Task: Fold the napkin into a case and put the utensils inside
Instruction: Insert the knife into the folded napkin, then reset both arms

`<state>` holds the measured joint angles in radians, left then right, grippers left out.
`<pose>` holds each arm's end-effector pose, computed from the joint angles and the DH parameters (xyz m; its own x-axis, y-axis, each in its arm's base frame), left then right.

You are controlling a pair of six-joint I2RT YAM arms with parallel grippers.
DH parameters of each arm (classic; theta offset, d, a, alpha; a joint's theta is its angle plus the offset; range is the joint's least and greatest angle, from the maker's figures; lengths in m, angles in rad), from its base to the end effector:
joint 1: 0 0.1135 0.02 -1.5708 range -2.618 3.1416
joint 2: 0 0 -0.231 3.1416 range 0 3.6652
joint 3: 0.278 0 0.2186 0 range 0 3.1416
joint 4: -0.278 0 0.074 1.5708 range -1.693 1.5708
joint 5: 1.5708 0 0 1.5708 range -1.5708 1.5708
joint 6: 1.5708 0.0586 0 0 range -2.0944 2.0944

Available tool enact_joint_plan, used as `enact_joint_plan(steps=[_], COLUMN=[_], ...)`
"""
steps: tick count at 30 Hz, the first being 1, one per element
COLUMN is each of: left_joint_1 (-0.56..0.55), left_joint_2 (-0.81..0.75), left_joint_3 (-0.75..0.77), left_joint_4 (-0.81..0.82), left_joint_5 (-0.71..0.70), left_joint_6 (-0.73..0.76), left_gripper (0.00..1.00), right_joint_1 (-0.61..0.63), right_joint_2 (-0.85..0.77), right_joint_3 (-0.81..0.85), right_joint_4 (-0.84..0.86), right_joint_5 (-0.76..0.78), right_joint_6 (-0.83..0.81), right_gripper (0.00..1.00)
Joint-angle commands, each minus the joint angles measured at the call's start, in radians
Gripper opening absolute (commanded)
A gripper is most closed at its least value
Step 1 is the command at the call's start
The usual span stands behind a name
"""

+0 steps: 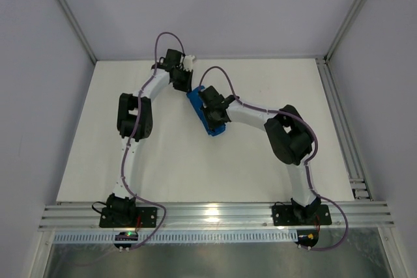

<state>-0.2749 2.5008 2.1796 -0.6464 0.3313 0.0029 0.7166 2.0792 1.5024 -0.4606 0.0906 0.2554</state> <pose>0.4731 -0.1533 0.1356 -0.7913 0.2260 -0.5681 0.4366 0.8594 -0.2662 0.3116 0.2644 0.1370 -0.7847 -0.3499 -0.5117 -0.4353 0.8987 0.0531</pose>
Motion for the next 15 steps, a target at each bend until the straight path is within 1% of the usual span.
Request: enact_joint_plan(steps=[1, 2, 3, 5, 6, 9, 12, 14, 15], left_joint_1=[-0.014, -0.012, -0.014, -0.012, -0.010, -0.006, 0.003, 0.003, 0.003], left_joint_2=[-0.053, -0.054, -0.056, -0.065, -0.069, -0.095, -0.126, -0.143, -0.160], left_joint_3=[-0.011, -0.011, -0.011, -0.009, -0.010, -0.011, -0.009, -0.007, -0.006], left_joint_4=[-0.015, -0.013, -0.010, -0.009, -0.009, -0.003, 0.014, 0.022, 0.022], left_joint_5=[0.022, 0.017, -0.004, -0.041, -0.090, -0.152, -0.198, -0.221, -0.227], left_joint_6=[0.025, 0.025, 0.025, 0.032, 0.038, 0.062, 0.074, 0.089, 0.100], left_gripper=[0.09, 0.10, 0.11, 0.16, 0.21, 0.28, 0.31, 0.32, 0.34], right_joint_1=[-0.005, -0.006, -0.006, -0.006, -0.008, -0.009, -0.008, -0.008, -0.008], right_joint_2=[0.018, 0.019, 0.022, 0.027, 0.022, -0.019, -0.068, -0.090, -0.112], right_joint_3=[0.071, 0.084, 0.087, 0.091, 0.084, 0.064, 0.067, 0.090, 0.097], right_joint_4=[0.031, 0.028, 0.027, 0.010, -0.001, -0.006, -0.027, -0.049, -0.068], right_joint_5=[0.009, 0.014, 0.017, 0.030, 0.037, 0.058, 0.063, 0.057, 0.054], right_joint_6=[-0.044, -0.053, -0.056, -0.062, -0.065, -0.080, -0.116, -0.134, -0.148], right_gripper=[0.18, 0.20, 0.23, 0.28, 0.32, 0.36, 0.41, 0.46, 0.52])
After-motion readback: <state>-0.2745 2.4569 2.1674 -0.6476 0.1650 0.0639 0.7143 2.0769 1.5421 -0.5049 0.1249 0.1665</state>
